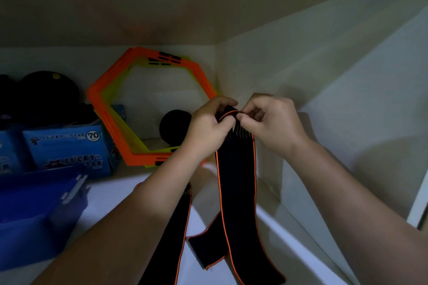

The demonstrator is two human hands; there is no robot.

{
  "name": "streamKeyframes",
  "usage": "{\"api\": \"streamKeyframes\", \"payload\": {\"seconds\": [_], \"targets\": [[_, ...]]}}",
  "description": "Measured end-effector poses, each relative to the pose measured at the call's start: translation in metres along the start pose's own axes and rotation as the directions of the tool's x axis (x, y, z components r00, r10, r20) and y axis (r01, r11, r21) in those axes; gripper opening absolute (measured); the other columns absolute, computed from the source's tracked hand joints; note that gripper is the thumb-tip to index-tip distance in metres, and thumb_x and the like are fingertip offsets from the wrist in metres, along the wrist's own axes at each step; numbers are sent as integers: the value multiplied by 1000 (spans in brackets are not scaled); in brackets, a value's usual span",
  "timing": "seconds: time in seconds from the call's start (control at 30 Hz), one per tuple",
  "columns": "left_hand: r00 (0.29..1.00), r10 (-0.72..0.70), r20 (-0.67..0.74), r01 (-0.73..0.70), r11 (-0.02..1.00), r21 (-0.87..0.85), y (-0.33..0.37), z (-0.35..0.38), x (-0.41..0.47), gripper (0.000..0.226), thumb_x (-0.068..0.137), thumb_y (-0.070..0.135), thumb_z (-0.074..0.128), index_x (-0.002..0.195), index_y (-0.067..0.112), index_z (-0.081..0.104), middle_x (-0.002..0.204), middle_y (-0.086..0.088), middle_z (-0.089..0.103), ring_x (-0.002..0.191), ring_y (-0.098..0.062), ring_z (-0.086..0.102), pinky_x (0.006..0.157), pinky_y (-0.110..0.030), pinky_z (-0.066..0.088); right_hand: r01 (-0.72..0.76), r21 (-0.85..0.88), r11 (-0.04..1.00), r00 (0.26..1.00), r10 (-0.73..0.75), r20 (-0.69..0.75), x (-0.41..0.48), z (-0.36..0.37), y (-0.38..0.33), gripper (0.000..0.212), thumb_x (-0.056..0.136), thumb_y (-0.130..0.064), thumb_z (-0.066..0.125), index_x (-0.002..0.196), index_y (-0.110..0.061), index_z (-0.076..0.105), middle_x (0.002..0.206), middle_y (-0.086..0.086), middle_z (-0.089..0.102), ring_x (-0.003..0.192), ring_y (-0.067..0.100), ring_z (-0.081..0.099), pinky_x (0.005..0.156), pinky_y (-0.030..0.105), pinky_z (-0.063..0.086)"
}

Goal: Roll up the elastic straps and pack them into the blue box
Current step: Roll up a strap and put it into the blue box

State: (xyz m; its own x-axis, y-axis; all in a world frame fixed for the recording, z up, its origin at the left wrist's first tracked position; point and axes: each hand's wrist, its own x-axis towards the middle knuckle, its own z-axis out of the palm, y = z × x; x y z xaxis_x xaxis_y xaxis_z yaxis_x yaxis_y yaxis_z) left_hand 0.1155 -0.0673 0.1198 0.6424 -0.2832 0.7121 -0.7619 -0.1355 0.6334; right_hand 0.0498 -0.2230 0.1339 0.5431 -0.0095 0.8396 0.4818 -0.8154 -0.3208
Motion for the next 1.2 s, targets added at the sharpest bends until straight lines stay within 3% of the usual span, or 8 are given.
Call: {"api": "streamKeyframes", "payload": {"seconds": [0.1, 0.23, 0.4, 0.47, 0.6, 0.87, 1.07, 1.2], "targets": [[898, -214, 384, 401, 757, -516, -11, -10, -10, 58, 70, 28, 80, 123, 14, 62, 103, -1, 76, 96, -11, 72, 89, -30, 54, -11, -12, 1000, 999, 11, -38, 5, -2, -6, 8, 80, -19, 77, 75, -14, 72, 60, -11, 60, 54, 7, 58, 56, 17, 47], [752, -177, 635, 637, 444, -630, -39, 0, -35, 99, 56, 48, 92, 135, 1, 55, 123, -21, 69, 117, -34, 65, 103, -46, 50, -6, -36, 999, 1000, 5, -16, 9, -4, -15, 10, 81, -20, 75, 75, -13, 70, 60, -11, 60, 56, 3, 59, 55, 16, 47], [770, -157, 618, 626, 371, -686, -31, 12, -29, 70, 51, 41, 94, 110, 8, 74, 104, -14, 77, 96, -27, 74, 86, -40, 60, -33, -79, 996, 999, 31, -33, 16, -8, -14, 11, 82, -22, 73, 75, -14, 68, 66, -4, 67, 60, 12, 63, 54, 24, 49], [769, -55, 637, 600, 405, -690, -21, 14, -25, 54, 66, 39, 81, 110, 9, 76, 107, -12, 77, 102, -27, 73, 97, -46, 56, -71, -78, 994, 997, 68, -39, 19, -11, -11, 12, 83, -24, 72, 76, -16, 67, 66, -3, 67, 58, 14, 63, 49, 25, 48], [735, -4, 678, 636, 350, -688, -19, 23, -24, 65, 69, 29, 74, 125, 0, 59, 117, -20, 67, 106, -39, 65, 115, -66, 21, -59, -112, 992, 998, 54, -44, 26, -16, -9, 11, 84, -23, 72, 78, -15, 68, 69, -2, 69, 63, 14, 64, 58, 29, 51], [643, -2, 766, 744, 237, -625, -29, 41, -66, 80, 75, 24, 60, 150, 6, 37, 113, -15, 57, 101, -29, 59, 98, -57, 40, -128, -153, 980, 990, 118, -73, 51, -12, 5, 13, 88, -24, 68, 84, -12, 69, 75, 2, 71, 65, 17, 64, 60, 30, 51], [609, -82, 789, 788, 175, -590, -55, 44, -115, 66, 81, 18, 44, 145, 5, 45, 123, -19, 60, 109, -38, 57, 100, -57, 38, -192, -175, 966, 981, 185, -55, 66, 23, 35, 15, 88, -24, 68, 88, -9, 70, 83, 5, 74, 78, 22, 68, 65, 29, 49], [524, -398, 753, 849, 173, -500, -69, 37, -137, 55, 82, 15, 42, 132, 0, 60, 126, -21, 63, 116, -40, 57, 102, -49, 40, -294, -183, 938, 954, 301, 10, 52, 62, 67, 15, 89, -31, 67, 86, -16, 70, 83, 1, 74, 78, 19, 68, 63, 25, 45]]}}
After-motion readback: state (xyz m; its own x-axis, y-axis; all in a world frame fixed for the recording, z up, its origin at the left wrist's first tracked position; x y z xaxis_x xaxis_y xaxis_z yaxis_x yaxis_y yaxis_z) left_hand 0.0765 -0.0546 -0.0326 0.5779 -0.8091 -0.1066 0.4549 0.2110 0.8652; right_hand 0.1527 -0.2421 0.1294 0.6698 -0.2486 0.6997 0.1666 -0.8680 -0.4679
